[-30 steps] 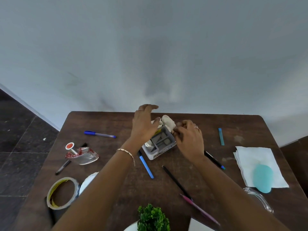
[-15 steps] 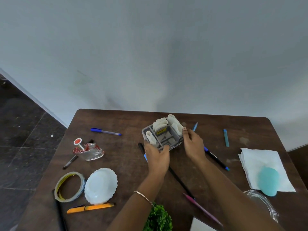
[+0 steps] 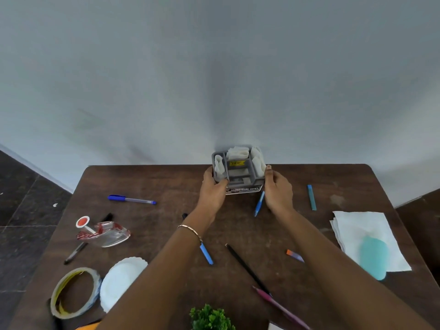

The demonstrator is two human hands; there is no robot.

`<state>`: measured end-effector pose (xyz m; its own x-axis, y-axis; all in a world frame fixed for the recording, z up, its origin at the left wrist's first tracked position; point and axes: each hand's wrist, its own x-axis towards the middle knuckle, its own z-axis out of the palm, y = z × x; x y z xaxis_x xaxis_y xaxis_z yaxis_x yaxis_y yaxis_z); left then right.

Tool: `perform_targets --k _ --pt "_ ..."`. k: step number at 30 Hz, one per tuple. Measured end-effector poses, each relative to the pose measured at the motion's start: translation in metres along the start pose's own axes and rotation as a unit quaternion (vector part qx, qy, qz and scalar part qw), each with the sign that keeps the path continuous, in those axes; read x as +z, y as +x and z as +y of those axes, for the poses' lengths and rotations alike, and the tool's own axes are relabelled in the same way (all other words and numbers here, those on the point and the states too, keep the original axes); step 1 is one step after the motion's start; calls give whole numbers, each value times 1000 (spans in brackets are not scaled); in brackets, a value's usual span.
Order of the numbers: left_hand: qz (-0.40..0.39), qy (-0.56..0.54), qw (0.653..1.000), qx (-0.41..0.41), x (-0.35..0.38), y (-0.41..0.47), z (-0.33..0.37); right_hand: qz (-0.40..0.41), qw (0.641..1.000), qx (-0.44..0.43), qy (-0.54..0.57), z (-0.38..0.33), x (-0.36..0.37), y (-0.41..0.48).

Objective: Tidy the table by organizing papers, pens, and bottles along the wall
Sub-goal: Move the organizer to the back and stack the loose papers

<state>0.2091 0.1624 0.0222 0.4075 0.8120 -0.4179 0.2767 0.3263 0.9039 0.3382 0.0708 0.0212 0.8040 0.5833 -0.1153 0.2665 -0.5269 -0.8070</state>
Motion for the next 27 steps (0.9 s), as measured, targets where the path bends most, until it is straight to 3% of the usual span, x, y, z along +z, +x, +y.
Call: perform_targets --k 6,9,13,18,23,27 --pt "-6 10 1000 11 -1 8 -3 -46 999 -7 20 -4 1 4" --pt "29 49 997 42 -1 1 -1 -71 996 -29 36 -8 -5 -1" --pt "101 152 979 91 12 -34 -13 -32 997 -10 72 8 -24 -24" --pt "112 224 964 88 51 -100 -29 21 997 12 75 55 -73 -82" --pt "15 258 959 120 109 -141 -50 83 994 53 51 102 -124 -124" --pt "-107 216 967 86 156 -160 -55 124 988 87 14 137 -165 -134"
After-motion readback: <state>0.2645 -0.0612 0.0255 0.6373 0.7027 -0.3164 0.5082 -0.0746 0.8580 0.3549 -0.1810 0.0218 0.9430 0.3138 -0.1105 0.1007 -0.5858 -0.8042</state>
